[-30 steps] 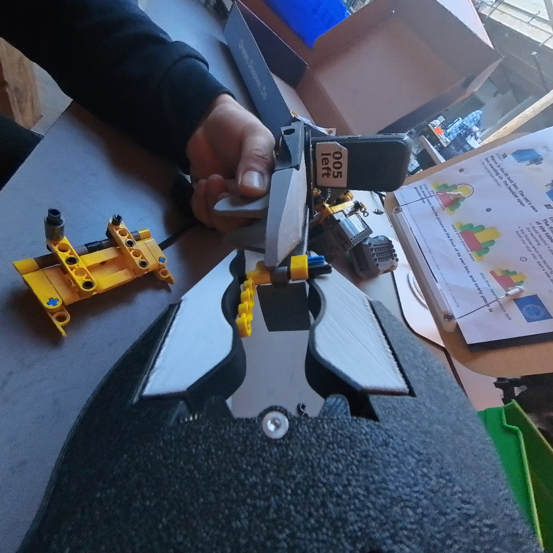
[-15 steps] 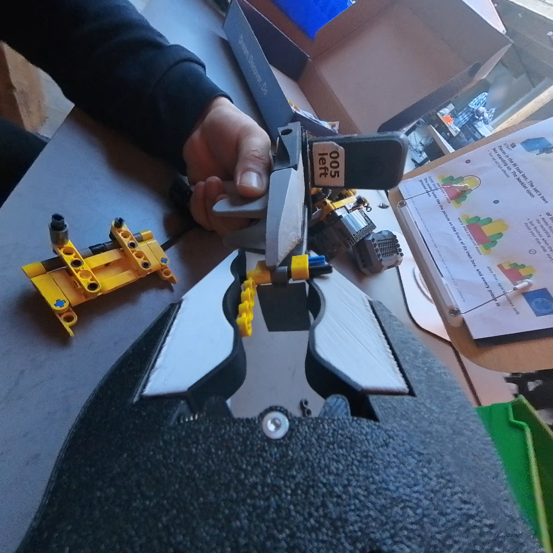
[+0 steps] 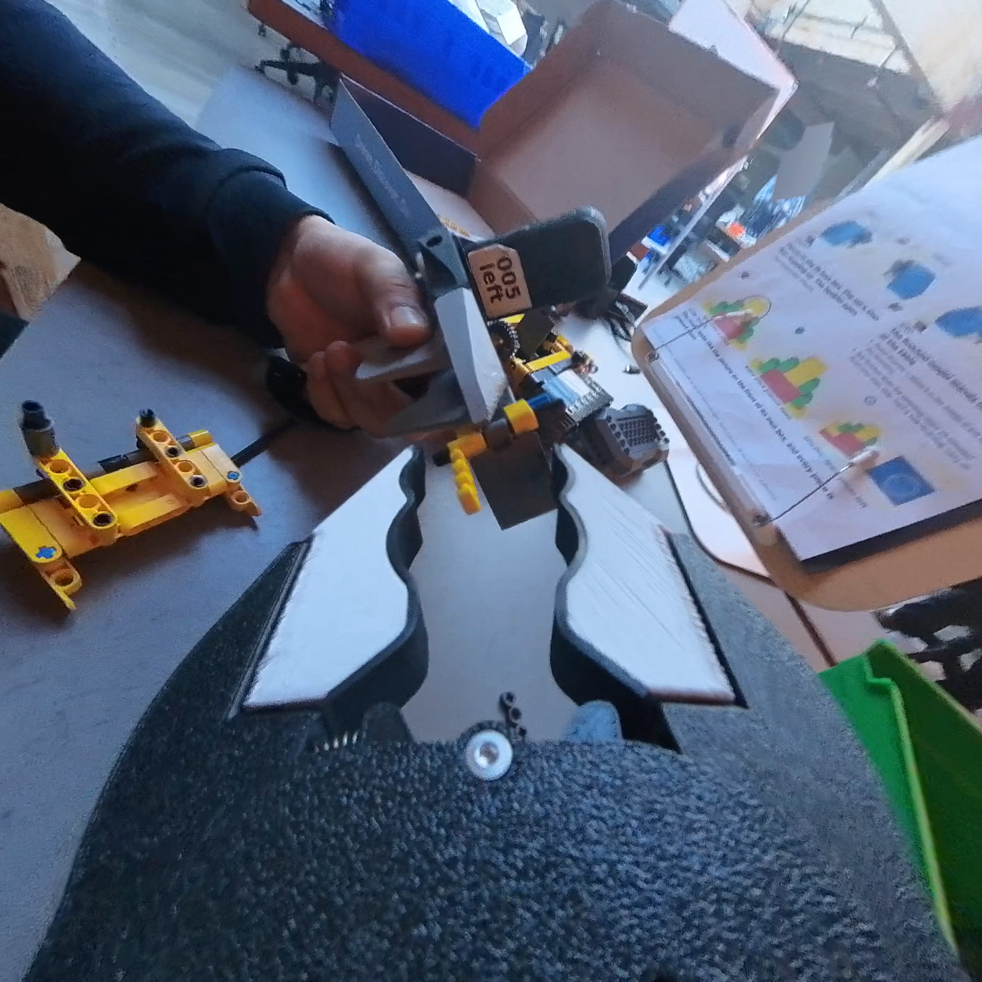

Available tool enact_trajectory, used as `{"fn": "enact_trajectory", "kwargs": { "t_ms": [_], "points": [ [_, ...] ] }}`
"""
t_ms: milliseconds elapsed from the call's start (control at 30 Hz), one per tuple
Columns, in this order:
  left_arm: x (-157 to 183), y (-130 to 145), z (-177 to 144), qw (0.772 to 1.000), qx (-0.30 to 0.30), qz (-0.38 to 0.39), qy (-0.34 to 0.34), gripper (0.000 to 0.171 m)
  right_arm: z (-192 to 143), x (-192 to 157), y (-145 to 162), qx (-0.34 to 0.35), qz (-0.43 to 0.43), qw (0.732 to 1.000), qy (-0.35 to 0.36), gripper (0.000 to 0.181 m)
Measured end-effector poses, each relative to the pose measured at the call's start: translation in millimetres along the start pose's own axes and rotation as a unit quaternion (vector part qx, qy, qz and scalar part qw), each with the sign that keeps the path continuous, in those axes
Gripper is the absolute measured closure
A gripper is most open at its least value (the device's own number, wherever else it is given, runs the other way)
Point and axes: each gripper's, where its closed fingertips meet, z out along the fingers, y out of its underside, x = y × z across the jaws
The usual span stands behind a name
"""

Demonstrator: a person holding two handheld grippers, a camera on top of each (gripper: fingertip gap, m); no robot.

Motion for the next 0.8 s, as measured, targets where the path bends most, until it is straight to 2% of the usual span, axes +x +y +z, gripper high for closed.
{"fn": "enact_trajectory", "kwargs": {
  "t_ms": [100, 333, 533, 633, 733, 800],
  "points": [
    [-1, -3, 0, 1.000, 0.010, 0.003, -0.007, 0.168, -6, 4, -4, 0.001, -0.055, 0.998, 0.026, 0.144],
    [-3, -8, -2, 0.999, 0.030, 0.022, -0.023, 0.171, -13, 3, -3, -0.028, -0.132, 0.990, 0.046, 0.147],
    [-8, -2, -1, 0.999, 0.009, 0.021, -0.038, 0.171, -6, -5, 12, -0.050, -0.099, 0.994, 0.007, 0.147],
    [-12, -2, -2, 0.997, -0.003, 0.052, -0.063, 0.171, -3, -6, 18, -0.060, -0.103, 0.993, 0.002, 0.147],
    [-12, -6, -5, 0.992, -0.014, 0.094, -0.087, 0.171, -7, -3, 11, -0.033, -0.082, 0.996, -0.001, 0.147],
    [-21, -10, -9, 0.984, -0.015, 0.119, -0.134, 0.137, -13, -3, 0, 0.008, -0.048, 0.999, -0.022, 0.147]
  ]
}}
